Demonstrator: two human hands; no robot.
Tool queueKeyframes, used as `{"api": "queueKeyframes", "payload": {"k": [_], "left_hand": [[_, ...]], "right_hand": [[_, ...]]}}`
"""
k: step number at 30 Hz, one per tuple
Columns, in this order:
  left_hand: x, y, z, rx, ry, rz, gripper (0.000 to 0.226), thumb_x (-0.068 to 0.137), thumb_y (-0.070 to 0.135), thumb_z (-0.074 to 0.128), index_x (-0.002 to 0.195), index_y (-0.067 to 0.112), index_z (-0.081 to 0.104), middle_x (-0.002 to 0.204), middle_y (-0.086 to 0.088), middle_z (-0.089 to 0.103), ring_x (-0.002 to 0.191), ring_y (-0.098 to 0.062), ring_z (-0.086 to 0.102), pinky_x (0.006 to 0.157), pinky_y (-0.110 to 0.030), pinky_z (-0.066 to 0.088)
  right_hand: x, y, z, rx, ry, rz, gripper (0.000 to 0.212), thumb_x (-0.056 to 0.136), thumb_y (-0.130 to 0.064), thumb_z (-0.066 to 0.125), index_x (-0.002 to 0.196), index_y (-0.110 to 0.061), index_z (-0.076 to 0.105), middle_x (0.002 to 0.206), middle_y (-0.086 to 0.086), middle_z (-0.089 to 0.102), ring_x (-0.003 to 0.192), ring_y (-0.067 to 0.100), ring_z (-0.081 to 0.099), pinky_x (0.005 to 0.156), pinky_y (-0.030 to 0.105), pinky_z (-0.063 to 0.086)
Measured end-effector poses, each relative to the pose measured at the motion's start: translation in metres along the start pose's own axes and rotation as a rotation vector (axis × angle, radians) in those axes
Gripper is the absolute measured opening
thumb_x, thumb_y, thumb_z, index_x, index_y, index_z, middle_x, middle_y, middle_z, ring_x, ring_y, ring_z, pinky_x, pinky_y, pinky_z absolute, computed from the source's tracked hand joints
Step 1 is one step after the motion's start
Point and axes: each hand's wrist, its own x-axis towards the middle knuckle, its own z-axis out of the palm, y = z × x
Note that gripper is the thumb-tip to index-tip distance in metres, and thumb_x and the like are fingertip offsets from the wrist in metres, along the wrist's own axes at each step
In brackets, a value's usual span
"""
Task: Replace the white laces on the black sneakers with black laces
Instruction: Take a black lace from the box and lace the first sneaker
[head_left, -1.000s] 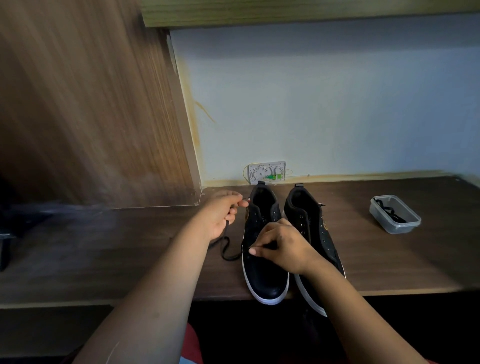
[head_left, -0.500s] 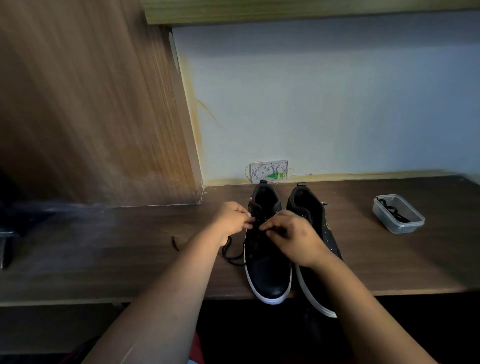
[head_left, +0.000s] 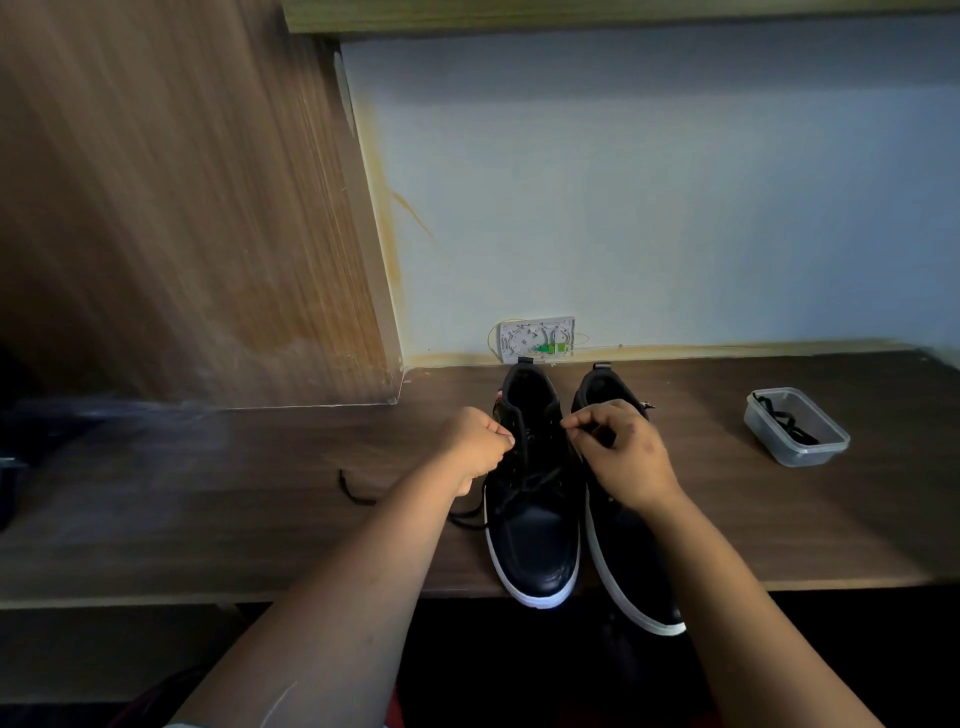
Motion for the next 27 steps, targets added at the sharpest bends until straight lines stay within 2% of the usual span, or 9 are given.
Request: {"api": "queueKeyframes", "payload": {"k": [2,7,8,12,15,18,21,24,27], "left_hand": [[0.0,0.001,0.002,0.045,0.023,0.016,0.018,0.087,0.01,0.066,0.069,0.014,0.065,0.066,-0.003,0.059,0.07,-0.017,0.056,0.079,-0.034,0.055],[-0.002,0.001,0.005,0.11,0.086,0.103,0.019,0.084,0.011,0.071,0.068,0.02,0.065,0.069,0.002,0.061,0.071,-0.015,0.058,0.069,-0.023,0.047],[-0.003,0.002,0.005,0.119,0.097,0.124,0.02,0.083,0.011,0.073,0.068,0.022,0.065,0.071,0.003,0.062,0.073,-0.014,0.059,0.069,-0.022,0.047],[-0.002,0.001,0.001,0.16,0.12,0.166,0.024,0.074,0.012,0.081,0.064,0.026,0.065,0.07,0.003,0.067,0.068,-0.014,0.062,0.066,-0.022,0.049],[0.001,0.004,-0.001,0.158,0.144,0.157,0.028,0.067,0.012,0.085,0.059,0.025,0.063,0.067,0.001,0.068,0.064,-0.016,0.065,0.066,-0.025,0.053],[0.004,0.006,0.0,0.178,0.137,0.177,0.03,0.067,0.009,0.085,0.057,0.025,0.062,0.065,0.002,0.067,0.061,-0.015,0.061,0.063,-0.022,0.049],[0.008,0.005,0.0,0.202,0.108,0.202,0.034,0.07,0.007,0.082,0.055,0.03,0.063,0.07,0.0,0.069,0.064,-0.015,0.061,0.066,-0.022,0.05],[0.01,0.003,0.0,0.178,0.094,0.185,0.03,0.072,0.007,0.082,0.059,0.029,0.067,0.073,-0.001,0.071,0.066,-0.015,0.062,0.068,-0.025,0.052],[0.01,0.002,-0.001,0.122,0.071,0.151,0.014,0.074,0.007,0.081,0.072,0.018,0.073,0.075,-0.002,0.069,0.071,-0.014,0.062,0.07,-0.023,0.05]], "right_hand": [[0.0,-0.001,0.0,0.002,-0.006,-0.001,0.02,0.086,-0.012,0.067,0.085,-0.031,0.07,0.093,-0.012,0.056,0.08,0.001,0.056,0.074,0.008,0.038],[-0.002,-0.002,0.0,-0.03,-0.027,-0.017,0.018,0.086,-0.01,0.066,0.088,-0.027,0.072,0.093,-0.011,0.055,0.082,0.003,0.055,0.073,0.004,0.035],[-0.003,-0.002,0.0,-0.036,-0.027,-0.02,0.017,0.086,-0.01,0.066,0.089,-0.026,0.072,0.093,-0.009,0.056,0.084,0.006,0.055,0.075,0.005,0.036],[-0.002,-0.002,0.012,-0.177,-0.023,-0.03,0.018,0.089,-0.014,0.062,0.1,-0.024,0.072,0.1,-0.001,0.06,0.098,0.021,0.053,0.085,0.027,0.04],[0.004,-0.011,0.026,-0.326,-0.072,-0.064,0.023,0.094,-0.021,0.055,0.112,-0.023,0.07,0.107,0.004,0.057,0.105,0.026,0.047,0.089,0.033,0.039],[0.01,-0.021,0.032,-0.54,-0.105,-0.081,0.029,0.097,-0.025,0.047,0.12,-0.024,0.065,0.116,0.006,0.051,0.11,0.029,0.041,0.088,0.04,0.04],[0.016,-0.028,0.037,-0.72,-0.202,-0.048,0.03,0.098,-0.03,0.043,0.121,-0.025,0.062,0.123,0.006,0.043,0.116,0.029,0.036,0.095,0.041,0.036],[0.023,-0.03,0.04,-0.675,-0.303,0.048,0.031,0.097,-0.03,0.045,0.123,-0.029,0.061,0.127,0.005,0.042,0.12,0.028,0.034,0.098,0.042,0.034],[0.029,-0.026,0.039,-0.617,-0.371,0.096,0.032,0.095,-0.033,0.049,0.125,-0.032,0.059,0.129,0.002,0.043,0.122,0.027,0.035,0.1,0.044,0.033]]}}
